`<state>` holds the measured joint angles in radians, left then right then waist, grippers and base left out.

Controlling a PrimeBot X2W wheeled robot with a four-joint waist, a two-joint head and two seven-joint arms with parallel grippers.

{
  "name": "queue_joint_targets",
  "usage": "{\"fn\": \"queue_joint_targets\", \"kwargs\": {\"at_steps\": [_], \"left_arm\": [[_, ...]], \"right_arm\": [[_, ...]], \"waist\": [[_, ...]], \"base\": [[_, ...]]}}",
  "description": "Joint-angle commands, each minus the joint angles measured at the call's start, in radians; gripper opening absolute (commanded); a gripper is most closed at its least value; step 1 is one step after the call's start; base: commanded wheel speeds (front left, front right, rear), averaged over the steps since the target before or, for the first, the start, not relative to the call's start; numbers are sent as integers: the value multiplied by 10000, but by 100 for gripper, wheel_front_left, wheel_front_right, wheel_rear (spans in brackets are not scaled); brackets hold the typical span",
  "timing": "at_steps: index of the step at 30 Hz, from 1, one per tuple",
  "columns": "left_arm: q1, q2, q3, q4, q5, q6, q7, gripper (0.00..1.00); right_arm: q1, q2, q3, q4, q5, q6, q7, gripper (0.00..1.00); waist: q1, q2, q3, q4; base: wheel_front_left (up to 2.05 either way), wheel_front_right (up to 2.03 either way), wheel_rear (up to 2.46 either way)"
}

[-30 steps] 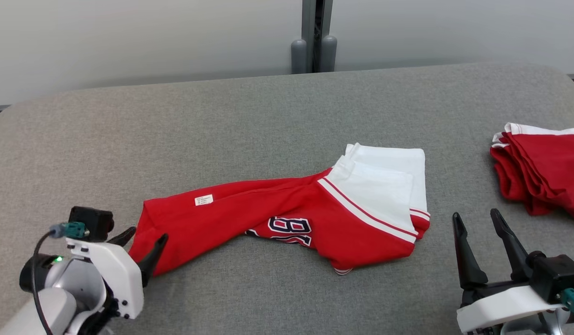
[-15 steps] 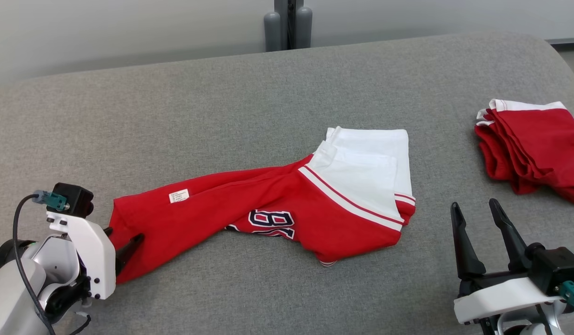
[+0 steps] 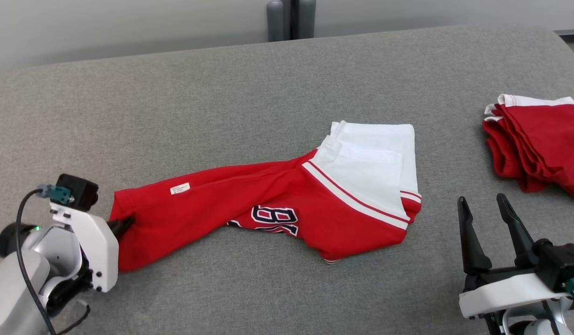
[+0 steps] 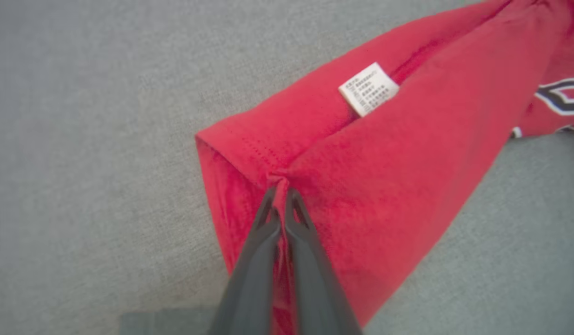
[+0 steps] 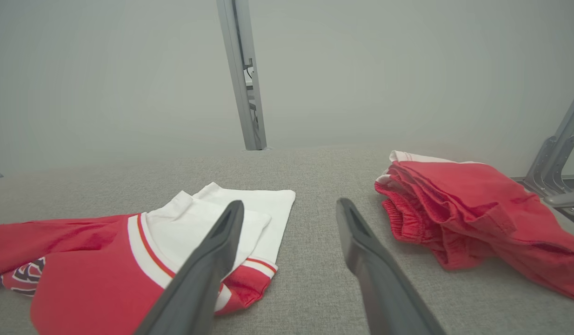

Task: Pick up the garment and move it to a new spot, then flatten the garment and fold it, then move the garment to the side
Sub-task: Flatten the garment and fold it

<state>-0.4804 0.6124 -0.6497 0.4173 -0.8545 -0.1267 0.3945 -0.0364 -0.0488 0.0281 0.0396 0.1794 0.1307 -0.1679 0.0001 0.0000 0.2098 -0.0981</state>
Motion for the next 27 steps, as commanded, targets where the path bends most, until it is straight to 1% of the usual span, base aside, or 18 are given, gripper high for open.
{"fn": "queue_joint_targets", "kwargs": {"at_steps": [1,5,6,8,9,11,16,19,23,26,27], "left_arm": [[-308,123,7,-117,206,-47,-248,0],[-454,277,-109,-553,1008,-44,-1533,0],[-562,350,-111,-701,1374,37,-1978,0],[-361,269,-141,-874,1637,267,-2498,0],[-318,289,-161,-1027,1975,485,-2813,0],[69,115,-282,-1300,2201,811,-3233,0],[1131,-164,-633,-1936,3064,1987,-4256,0],[1722,-380,-980,-1950,3528,2435,-4739,0],[2222,-616,-1446,-1647,3957,2627,-5268,0],[2520,-875,-1517,-1294,3815,2713,-5608,0],[2596,-955,-1534,-1224,3740,2649,-5649,0]], "right_arm": [[-91,-49,-59,-39,-9,3,-86,100],[-139,-49,-100,-43,-36,3,-92,100],[-157,-47,-101,-54,-45,3,-93,100],[-149,-49,-134,-74,-62,3,-101,100],[-149,-49,-142,-85,-69,3,-101,100],[-130,-50,-156,-100,-78,3,-109,100],[-5,-46,-223,-115,-66,3,-101,100],[43,-47,-265,-137,-114,3,-39,100],[-45,-52,-274,-194,-248,3,64,100],[-61,-46,-346,-268,-297,3,144,100],[-37,-49,-356,-284,-312,3,156,100]], "waist": [[-1,0,28,50],[-1,0,80,191],[-1,0,101,222],[-1,0,117,291],[-1,0,132,318],[-1,0,136,372],[-1,0,165,524],[-1,0,186,671],[-1,0,181,815],[-1,0,123,963],[-1,0,103,998]], "base": [[0,0,0],[0,0,0],[0,0,0],[0,0,0],[0,0,0],[0,0,0],[0,0,0],[0,0,0],[0,0,0],[0,0,0],[0,0,0]]}}
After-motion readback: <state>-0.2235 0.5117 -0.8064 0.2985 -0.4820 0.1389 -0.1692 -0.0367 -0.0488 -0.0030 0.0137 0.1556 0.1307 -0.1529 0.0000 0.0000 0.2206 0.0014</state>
